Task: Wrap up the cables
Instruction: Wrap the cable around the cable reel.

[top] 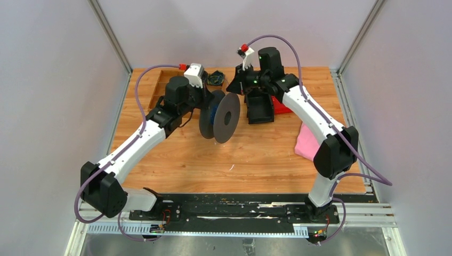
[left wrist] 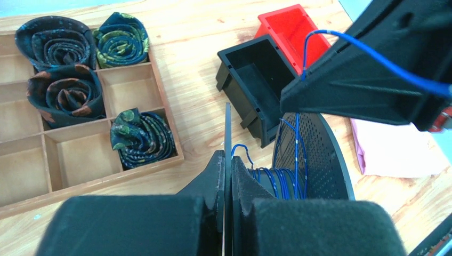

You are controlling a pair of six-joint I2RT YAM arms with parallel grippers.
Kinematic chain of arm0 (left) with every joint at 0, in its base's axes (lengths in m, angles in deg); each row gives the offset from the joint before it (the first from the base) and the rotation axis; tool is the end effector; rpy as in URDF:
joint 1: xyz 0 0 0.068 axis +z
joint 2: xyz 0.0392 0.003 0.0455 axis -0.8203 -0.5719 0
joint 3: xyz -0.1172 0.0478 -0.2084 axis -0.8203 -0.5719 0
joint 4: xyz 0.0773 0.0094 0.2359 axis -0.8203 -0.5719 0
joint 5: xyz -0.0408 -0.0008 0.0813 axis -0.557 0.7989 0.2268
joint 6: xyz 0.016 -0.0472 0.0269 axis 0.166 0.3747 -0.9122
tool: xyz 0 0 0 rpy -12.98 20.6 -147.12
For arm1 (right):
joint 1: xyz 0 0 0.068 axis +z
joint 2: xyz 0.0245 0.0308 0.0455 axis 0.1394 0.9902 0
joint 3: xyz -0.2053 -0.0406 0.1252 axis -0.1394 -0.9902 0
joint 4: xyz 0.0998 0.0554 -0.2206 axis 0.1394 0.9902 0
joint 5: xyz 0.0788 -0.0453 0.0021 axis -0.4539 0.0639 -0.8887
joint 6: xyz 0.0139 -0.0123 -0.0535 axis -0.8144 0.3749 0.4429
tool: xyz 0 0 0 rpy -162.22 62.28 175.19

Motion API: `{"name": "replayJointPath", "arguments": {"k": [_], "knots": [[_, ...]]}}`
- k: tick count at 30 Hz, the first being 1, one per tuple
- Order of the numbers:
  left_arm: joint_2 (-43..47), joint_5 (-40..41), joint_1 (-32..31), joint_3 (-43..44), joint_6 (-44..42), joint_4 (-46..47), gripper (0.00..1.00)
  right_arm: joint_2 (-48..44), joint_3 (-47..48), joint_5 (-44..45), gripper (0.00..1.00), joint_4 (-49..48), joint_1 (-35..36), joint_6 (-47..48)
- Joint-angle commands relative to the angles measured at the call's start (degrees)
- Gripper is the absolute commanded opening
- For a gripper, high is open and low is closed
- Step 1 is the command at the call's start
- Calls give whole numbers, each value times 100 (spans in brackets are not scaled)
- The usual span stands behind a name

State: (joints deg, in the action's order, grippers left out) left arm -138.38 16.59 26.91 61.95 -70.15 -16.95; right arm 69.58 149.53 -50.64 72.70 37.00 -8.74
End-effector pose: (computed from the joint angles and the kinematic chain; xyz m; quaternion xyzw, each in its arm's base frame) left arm 0.2698 -0.1479 0.3275 0.0979 0.7950 -0.2556 0.5413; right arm 0.3398 0.2147 0.3573 -0.3200 0.7326 0.4082 0.4407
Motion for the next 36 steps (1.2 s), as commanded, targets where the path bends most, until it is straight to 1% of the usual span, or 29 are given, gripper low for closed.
{"name": "replayJointPath", "arguments": {"k": [1, 17, 25, 36], "knots": [[260, -373, 8, -39, 9, 443, 0, 116, -187, 584, 1, -117, -370, -136], [358, -844, 43, -92, 57, 646, 0, 447, -457, 601, 2, -76, -868, -158], [359, -992, 85, -108, 146, 716, 0, 521, -707, 526, 2, -145, -975, -176], [361, -1070, 244, -84, 343, 782, 0, 503, -1249, 42, 1, -289, -981, -209]]}}
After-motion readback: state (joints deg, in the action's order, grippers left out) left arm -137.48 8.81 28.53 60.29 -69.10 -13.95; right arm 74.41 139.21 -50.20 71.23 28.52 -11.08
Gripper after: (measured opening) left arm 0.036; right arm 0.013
